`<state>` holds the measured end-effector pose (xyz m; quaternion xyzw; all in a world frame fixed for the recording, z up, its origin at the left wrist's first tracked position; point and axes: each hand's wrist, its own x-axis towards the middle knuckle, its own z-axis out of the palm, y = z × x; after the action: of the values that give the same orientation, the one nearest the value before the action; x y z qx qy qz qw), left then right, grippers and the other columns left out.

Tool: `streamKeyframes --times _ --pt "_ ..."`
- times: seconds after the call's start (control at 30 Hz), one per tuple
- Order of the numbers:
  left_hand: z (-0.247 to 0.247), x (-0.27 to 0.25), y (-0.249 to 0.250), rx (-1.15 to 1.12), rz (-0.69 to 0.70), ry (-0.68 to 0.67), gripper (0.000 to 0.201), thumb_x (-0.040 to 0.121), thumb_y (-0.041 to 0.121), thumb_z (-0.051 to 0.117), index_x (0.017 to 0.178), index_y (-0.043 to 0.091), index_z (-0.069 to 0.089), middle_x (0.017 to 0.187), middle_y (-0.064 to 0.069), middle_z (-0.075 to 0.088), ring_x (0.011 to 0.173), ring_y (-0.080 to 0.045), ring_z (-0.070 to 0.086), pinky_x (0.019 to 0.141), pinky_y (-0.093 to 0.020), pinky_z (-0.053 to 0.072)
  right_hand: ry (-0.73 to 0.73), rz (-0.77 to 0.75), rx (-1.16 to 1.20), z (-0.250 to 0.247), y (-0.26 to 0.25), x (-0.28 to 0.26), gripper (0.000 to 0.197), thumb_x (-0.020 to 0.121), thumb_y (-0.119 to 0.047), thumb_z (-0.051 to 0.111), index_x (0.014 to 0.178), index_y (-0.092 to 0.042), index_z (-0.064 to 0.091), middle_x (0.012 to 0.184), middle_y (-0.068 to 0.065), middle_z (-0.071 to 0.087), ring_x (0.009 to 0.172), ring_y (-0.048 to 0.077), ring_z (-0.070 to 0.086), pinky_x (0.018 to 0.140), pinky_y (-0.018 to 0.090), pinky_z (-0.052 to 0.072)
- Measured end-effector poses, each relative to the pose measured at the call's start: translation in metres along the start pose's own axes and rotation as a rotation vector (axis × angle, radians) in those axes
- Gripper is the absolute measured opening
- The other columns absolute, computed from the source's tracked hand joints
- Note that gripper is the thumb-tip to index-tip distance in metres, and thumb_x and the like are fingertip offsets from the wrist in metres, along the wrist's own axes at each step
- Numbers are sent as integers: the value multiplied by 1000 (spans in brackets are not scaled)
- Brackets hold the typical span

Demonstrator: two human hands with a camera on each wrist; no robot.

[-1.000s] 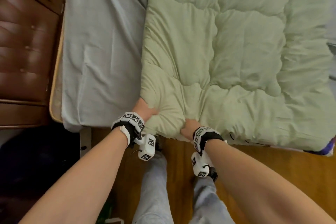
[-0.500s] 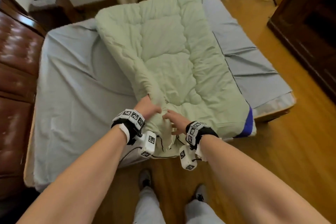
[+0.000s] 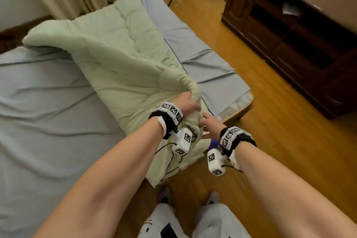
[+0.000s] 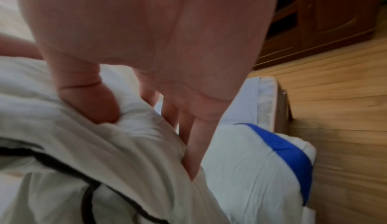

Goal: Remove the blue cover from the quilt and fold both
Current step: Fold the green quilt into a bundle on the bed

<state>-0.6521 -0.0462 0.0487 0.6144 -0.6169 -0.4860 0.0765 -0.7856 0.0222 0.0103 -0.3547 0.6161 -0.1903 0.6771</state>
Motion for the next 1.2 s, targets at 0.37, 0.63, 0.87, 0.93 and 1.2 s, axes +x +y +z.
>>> streamKeyframes --times 0.37,0.63,0.87,0.93,1.2 --pt "230 187 22 99 -270 -173 64 82 31 69 135 8 41 124 -16 57 112 -34 56 91 -35 45 -47 250 -68 -220 124 130 51 85 13 47 128 -13 56 100 13 67 76 21 65 58 27 54" --pt "286 210 -13 -435 -561 -180 75 100 14 45 155 29 -4 76 -9 56 60 -19 51 50 -26 45 -203 277 -311 -270 152 186 63 92 -30 63 149 -25 36 137 -1 47 119 23 55 88 38 53" --pt "197 186 44 -357 -595 -17 49 96 12 47 144 12 39 83 -8 63 61 -18 56 52 -24 43 -194 207 -523 -273 65 161 52 90 -21 63 140 -17 49 136 8 56 111 24 61 99 42 50" --pt "172 182 63 -308 -546 55 45 93 14 51 138 11 46 85 -8 65 63 -19 56 51 -24 41 -170 154 -579 -284 31 153 51 90 -21 63 139 -17 49 136 7 57 112 23 61 100 40 49" --pt "95 215 189 92 -310 205 42 90 27 59 131 18 57 124 -7 65 114 -27 61 96 -31 47 -86 -48 -606 -375 -108 147 43 92 -18 61 135 -15 52 120 13 63 95 23 60 72 34 49"
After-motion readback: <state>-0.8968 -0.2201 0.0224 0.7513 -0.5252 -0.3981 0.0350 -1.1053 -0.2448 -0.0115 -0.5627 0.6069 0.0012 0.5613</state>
